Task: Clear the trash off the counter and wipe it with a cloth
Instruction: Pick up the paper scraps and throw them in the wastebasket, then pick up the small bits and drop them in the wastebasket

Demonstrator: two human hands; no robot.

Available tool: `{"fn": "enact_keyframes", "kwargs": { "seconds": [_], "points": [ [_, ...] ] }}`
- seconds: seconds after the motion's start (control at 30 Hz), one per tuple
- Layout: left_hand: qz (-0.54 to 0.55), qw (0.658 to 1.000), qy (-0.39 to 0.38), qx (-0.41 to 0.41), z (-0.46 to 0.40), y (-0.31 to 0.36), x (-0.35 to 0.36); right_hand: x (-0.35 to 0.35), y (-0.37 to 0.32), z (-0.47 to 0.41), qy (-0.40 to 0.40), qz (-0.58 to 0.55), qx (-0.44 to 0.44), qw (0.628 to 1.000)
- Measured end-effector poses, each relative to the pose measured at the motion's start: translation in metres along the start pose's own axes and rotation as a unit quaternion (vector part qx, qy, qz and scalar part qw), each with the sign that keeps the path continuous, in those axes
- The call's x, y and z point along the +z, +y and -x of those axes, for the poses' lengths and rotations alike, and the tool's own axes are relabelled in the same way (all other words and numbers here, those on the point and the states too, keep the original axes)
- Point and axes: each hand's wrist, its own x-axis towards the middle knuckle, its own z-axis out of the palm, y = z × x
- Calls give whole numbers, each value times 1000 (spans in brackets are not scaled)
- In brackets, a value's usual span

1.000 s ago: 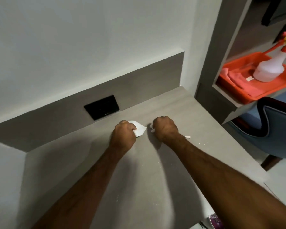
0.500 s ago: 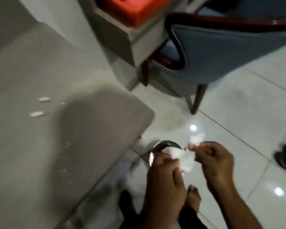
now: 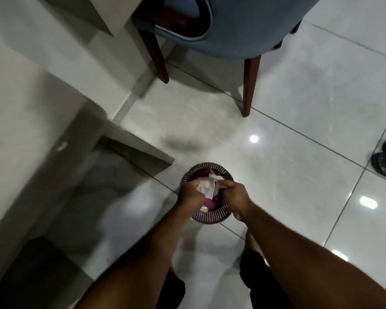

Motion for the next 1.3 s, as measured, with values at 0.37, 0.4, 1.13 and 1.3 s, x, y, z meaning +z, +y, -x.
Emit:
{"fn": "enact_keyframes", "kwargs": {
  "seconds": [0.37,0.4,1.13,1.3],
  "points": [
    [9,869,209,449,306,132,-169,-10,-210,307,135,-48,-368,919],
    [29,841,252,478,324,131,-199,8,-234,334,141,-40,-403,903],
    [-396,805,242,371,238,4,-462,231,-280,376,64,482,-503,714],
    [-140,786,415,436,292,37,-390,115,-234,369,205,287,-468,810]
  ]
}}
